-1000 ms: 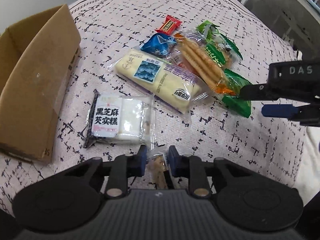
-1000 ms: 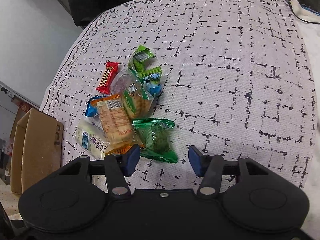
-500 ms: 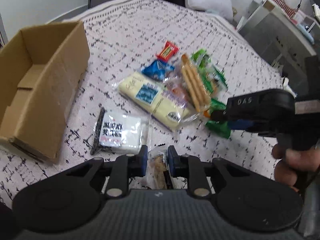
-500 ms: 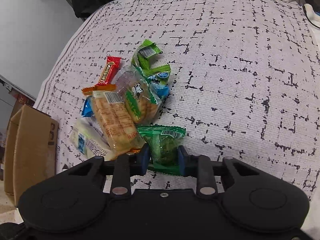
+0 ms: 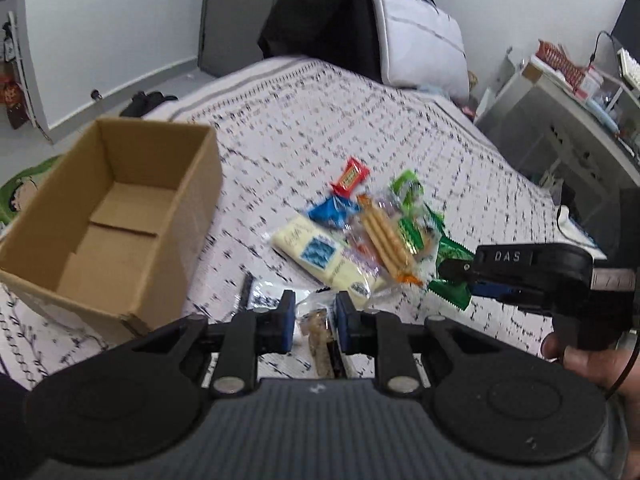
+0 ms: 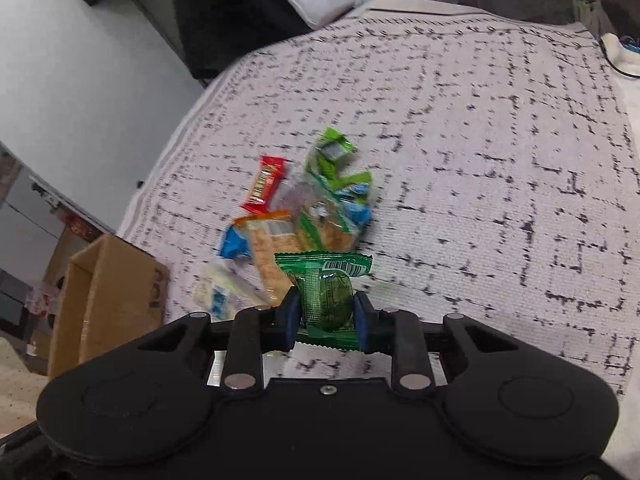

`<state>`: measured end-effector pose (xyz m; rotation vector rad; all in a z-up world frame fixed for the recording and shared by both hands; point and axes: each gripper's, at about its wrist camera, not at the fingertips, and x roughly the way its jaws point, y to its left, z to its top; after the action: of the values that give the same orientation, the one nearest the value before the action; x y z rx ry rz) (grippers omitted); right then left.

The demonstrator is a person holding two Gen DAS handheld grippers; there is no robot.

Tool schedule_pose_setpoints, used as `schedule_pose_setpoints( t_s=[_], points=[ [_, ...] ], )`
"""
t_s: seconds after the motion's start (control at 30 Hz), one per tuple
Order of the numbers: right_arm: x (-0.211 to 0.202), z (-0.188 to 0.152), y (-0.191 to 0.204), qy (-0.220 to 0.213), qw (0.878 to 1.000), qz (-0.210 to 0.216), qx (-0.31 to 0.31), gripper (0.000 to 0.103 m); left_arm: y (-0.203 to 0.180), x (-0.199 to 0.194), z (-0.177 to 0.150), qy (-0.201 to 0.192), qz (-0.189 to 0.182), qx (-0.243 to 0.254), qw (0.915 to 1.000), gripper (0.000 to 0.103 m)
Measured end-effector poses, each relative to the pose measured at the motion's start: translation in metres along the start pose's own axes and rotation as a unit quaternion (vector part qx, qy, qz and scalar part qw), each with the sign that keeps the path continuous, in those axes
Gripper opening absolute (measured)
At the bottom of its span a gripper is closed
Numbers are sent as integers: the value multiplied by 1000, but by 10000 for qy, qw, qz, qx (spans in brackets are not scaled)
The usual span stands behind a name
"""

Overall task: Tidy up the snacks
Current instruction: 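Carry both snacks over the cardboard box and open both grippers to drop them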

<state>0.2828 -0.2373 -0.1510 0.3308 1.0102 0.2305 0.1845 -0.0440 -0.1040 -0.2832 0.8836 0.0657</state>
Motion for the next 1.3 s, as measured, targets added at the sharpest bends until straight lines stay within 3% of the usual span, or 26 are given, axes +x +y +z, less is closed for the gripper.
schedule_pose_setpoints(
  t_s=[0.3,0.57,1.3],
  points=[
    [-13,-2,33,-104,9981,450,-405,27,25,-39,11,-403,326,-148,9985,20],
    [-31,-9,75,-457,9854,1334,-954,27,55,-67,20,-710,585,-345,9952,20],
    [-23,-33,164,-709,9592,2244,-1568,27,142,-92,40,-1109,883,-1006,9848,20]
  ],
)
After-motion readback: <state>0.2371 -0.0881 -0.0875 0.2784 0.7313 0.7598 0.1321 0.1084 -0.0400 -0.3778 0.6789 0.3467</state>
